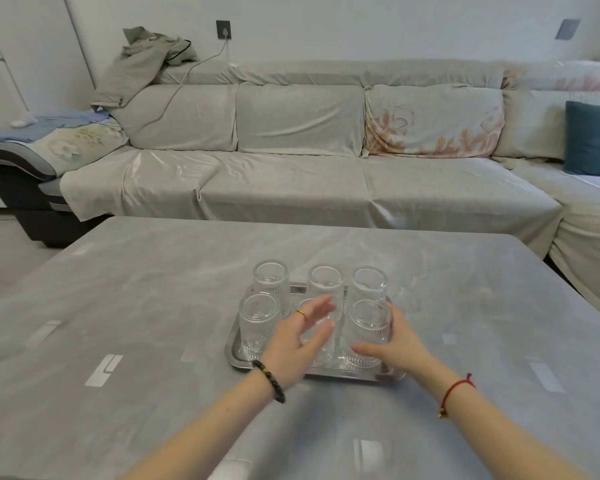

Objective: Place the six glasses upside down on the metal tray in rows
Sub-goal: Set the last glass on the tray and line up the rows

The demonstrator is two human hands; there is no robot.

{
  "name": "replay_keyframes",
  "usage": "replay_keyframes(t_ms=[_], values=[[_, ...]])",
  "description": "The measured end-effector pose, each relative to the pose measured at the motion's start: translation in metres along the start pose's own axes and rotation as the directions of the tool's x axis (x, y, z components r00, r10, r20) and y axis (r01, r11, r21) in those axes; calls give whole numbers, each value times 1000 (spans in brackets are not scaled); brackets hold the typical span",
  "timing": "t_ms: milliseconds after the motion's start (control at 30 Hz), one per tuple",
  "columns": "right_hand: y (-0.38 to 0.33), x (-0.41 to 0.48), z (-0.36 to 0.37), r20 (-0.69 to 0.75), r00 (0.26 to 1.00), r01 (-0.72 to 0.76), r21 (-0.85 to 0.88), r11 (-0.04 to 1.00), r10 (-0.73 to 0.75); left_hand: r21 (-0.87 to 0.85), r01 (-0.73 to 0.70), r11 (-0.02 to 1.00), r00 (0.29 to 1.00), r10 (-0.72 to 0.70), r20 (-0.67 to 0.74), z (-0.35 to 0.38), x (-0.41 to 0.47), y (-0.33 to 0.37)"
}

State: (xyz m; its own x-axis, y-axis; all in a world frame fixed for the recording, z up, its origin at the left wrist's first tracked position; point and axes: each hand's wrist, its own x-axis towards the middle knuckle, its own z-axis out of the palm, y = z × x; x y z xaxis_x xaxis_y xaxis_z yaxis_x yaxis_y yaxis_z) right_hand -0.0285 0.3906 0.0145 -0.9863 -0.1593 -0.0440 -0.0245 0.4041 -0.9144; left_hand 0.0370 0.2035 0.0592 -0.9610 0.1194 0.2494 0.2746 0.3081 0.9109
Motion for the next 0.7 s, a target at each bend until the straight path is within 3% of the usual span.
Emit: replay_keyframes(t_ms=[133,200,333,500,700], values=[[-34,8,-22,-52,997,63,34,997,-61,122,-115,986,989,126,-84,-53,18,10],[-52,18,-25,-85,988,127,-22,992,-128,203,-96,974,984,123,-128,-75,33,5],[-73,45,-16,46,981,193,-253,948,-187,275,96,957,977,-38,-208,-106,62,-22],[-74,71,3,191,976,188,-474,860,-107,341,335,878,941,-296,-162,-123,76,-65],[-74,92,18,186,979,178,-576,798,-84,252,410,877,910,-414,-41,-113,90,-84]])
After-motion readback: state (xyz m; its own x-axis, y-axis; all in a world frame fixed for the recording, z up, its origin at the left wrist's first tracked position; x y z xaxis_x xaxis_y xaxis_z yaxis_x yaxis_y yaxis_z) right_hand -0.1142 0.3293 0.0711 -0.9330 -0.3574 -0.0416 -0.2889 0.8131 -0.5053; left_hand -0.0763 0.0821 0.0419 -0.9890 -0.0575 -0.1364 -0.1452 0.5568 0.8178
